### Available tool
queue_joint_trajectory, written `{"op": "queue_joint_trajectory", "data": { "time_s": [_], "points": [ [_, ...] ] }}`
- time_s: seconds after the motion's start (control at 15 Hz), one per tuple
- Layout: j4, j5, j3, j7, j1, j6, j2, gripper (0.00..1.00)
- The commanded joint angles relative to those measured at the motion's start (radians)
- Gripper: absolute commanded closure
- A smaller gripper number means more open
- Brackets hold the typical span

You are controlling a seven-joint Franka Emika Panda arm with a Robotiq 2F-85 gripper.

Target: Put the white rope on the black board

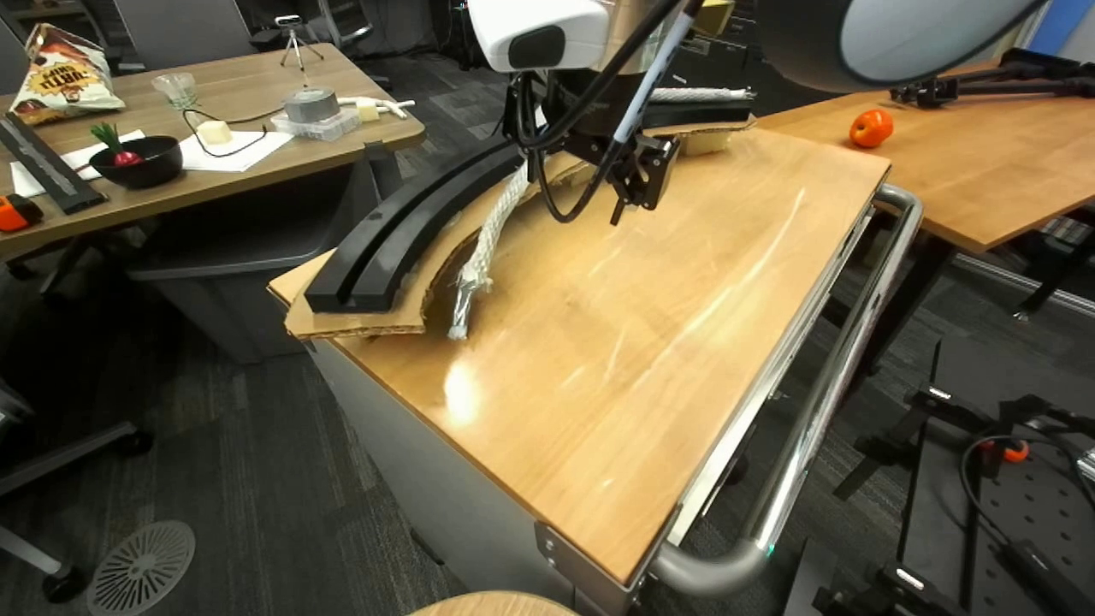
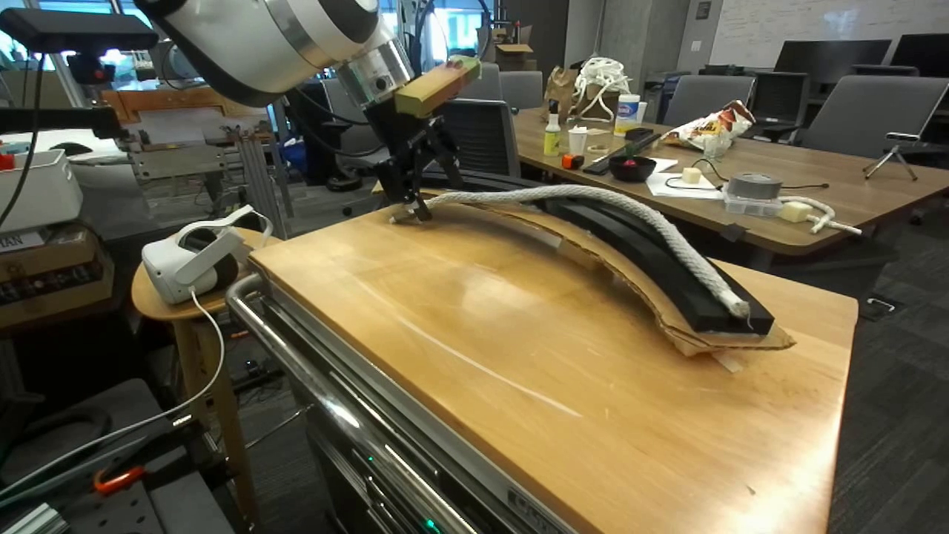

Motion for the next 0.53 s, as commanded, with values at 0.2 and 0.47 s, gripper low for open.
{"op": "queue_joint_trajectory", "data": {
  "time_s": [0.2, 0.47],
  "points": [
    [-0.024, 0.091, 0.009, -0.056, -0.020, 0.090, -0.019, 0.04],
    [0.001, 0.170, 0.009, -0.106, -0.025, 0.146, -0.007, 0.17]
  ]
}}
